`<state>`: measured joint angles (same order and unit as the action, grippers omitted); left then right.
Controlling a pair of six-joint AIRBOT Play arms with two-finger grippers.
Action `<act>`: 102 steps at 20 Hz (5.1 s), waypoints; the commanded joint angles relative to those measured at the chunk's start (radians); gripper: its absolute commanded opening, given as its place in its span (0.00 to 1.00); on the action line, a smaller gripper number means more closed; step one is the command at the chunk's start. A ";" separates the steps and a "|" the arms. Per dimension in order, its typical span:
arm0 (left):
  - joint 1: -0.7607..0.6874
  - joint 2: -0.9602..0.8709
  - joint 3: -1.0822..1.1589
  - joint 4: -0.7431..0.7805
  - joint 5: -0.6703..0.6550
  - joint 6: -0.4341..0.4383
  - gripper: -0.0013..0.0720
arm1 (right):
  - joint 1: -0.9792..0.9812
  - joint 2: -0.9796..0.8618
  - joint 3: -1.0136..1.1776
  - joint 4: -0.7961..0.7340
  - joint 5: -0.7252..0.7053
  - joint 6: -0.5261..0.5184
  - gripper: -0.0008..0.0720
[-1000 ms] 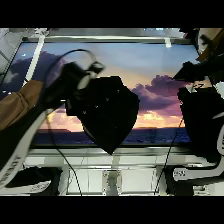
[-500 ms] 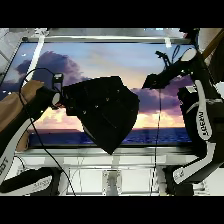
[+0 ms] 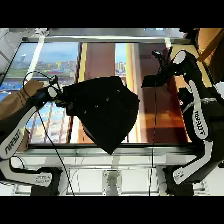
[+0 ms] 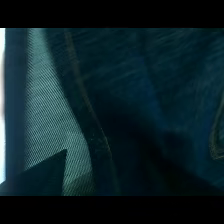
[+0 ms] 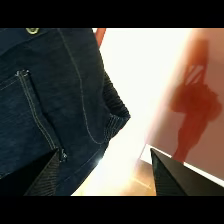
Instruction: Fold the clothes and pants, and hang the long-sleeved shirts on hangers.
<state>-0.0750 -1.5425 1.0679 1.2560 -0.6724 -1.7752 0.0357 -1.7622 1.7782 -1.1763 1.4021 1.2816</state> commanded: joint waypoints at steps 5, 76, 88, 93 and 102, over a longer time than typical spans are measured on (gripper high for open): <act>-0.003 -0.112 0.202 -0.169 0.084 0.165 0.04 | 0.002 0.000 0.000 -0.029 -0.008 0.000 0.87; 0.089 -0.182 0.179 -0.557 0.156 0.351 0.04 | 0.000 0.000 0.000 -0.059 0.035 0.026 0.87; 0.113 -0.205 0.405 -0.448 0.020 0.393 0.79 | -0.020 0.003 0.023 -0.121 -0.043 0.034 0.87; 0.367 -0.027 0.299 -0.262 -0.463 0.411 0.79 | -0.140 0.034 0.041 -0.106 0.178 0.033 0.87; 0.291 0.650 -0.649 -0.469 -0.240 0.431 0.79 | -0.196 0.370 -0.597 0.217 -0.192 -0.032 0.87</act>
<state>0.2821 -1.0550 0.6556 0.8909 -0.9653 -1.3273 -0.1535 -1.4750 1.3586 -1.0809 1.3563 1.2785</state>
